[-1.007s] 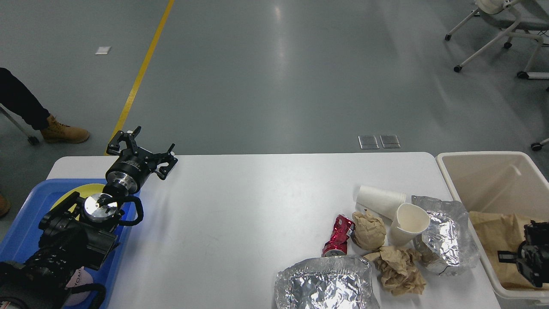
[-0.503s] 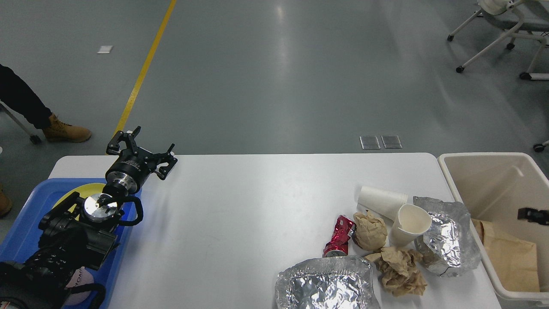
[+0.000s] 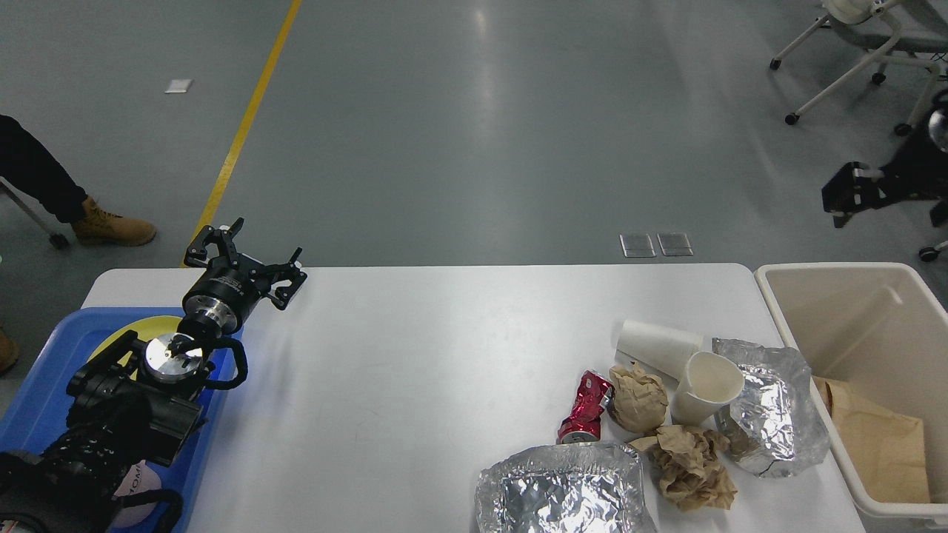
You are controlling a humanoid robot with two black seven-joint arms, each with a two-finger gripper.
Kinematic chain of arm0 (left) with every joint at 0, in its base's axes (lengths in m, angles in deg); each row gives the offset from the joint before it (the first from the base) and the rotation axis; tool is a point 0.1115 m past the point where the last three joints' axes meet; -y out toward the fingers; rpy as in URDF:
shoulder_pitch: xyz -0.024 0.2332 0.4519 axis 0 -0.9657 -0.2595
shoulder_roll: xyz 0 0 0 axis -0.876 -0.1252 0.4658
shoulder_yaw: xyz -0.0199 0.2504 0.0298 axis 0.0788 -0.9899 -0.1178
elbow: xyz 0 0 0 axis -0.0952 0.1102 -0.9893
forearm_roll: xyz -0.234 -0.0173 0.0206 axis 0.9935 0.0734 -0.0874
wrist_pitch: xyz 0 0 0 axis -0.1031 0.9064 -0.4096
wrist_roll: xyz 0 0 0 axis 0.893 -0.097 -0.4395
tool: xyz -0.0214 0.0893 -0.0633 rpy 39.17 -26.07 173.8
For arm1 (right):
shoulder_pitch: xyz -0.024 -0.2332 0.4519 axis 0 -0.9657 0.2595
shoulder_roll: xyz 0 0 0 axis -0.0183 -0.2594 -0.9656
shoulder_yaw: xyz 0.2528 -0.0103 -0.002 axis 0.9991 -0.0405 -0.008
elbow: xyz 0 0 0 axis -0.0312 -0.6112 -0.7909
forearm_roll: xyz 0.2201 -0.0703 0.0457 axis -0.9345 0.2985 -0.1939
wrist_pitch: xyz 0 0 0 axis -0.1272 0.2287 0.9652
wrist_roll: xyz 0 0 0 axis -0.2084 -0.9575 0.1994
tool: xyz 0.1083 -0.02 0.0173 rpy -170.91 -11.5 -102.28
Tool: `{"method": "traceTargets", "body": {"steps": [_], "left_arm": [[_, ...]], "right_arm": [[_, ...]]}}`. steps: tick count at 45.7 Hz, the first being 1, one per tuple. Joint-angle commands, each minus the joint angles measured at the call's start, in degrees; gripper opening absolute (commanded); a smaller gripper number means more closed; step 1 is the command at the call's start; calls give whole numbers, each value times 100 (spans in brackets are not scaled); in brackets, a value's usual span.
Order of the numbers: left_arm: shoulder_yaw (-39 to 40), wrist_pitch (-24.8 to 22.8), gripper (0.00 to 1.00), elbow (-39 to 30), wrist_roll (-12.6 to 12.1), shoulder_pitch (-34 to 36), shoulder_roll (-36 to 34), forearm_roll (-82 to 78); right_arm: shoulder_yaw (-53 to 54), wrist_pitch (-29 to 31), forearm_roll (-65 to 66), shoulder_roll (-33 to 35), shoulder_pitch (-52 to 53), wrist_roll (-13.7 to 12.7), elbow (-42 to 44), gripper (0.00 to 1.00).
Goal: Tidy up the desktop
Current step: 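Move the right gripper back over the upright white paper cup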
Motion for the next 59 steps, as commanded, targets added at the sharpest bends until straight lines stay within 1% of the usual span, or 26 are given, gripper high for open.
{"method": "traceTargets", "body": {"steps": [1,5,9,16,20,28,33,36,38,41,42,46,47,48,49,50,52,53,57,59], "left_arm": [[0,1,96,0,0,0,0,0],[0,1,96,0,0,0,0,0],[0,1,96,0,0,0,0,0],[0,1,96,0,0,0,0,0],[0,1,96,0,0,0,0,0],[0,1,96,0,0,0,0,0],[0,1,96,0,0,0,0,0],[0,1,96,0,0,0,0,0],[0,10,96,0,0,0,0,0],[0,1,96,0,0,0,0,0],[0,1,96,0,0,0,0,0],[0,1,96,0,0,0,0,0],[0,1,96,0,0,0,0,0],[0,1,96,0,0,0,0,0],[0,1,96,0,0,0,0,0],[0,1,96,0,0,0,0,0],[0,1,96,0,0,0,0,0],[0,1,96,0,0,0,0,0],[0,1,96,0,0,0,0,0],[0,1,96,0,0,0,0,0]], "right_arm": [[29,159,-1,-769,898,0,-434,100],[213,159,-1,-998,1373,0,-830,100],[880,159,-36,-981,1637,9,-1261,100],[1680,159,-528,-999,1892,18,-1341,100],[1760,159,-731,-981,1892,17,-1297,100],[1383,159,-696,-929,1769,-26,-1341,100],[901,159,-731,-490,1637,-35,-1332,100],[496,159,-740,-392,1629,-35,-1376,100],[267,159,-740,-366,1602,-35,-1586,100],[-58,159,-740,-261,1541,-35,-2244,100],[-163,-152,-740,-225,1532,-35,-2525,100],[-358,-1883,-731,-23,1401,-35,-3554,100],[-367,-2217,-731,29,1296,-44,-3695,100],[-367,-2412,-731,56,1182,-35,-3766,100],[-358,-2484,-740,65,1041,-35,-3775,100],[-340,-2519,-740,56,901,-44,-3775,97],[-297,-2607,-757,56,689,-44,-3758,86],[-279,-2642,-766,56,601,-44,-3740,84],[-139,-3010,-792,83,215,-44,-3600,84],[-16,-3265,-784,83,-84,-44,-3521,86]]}}
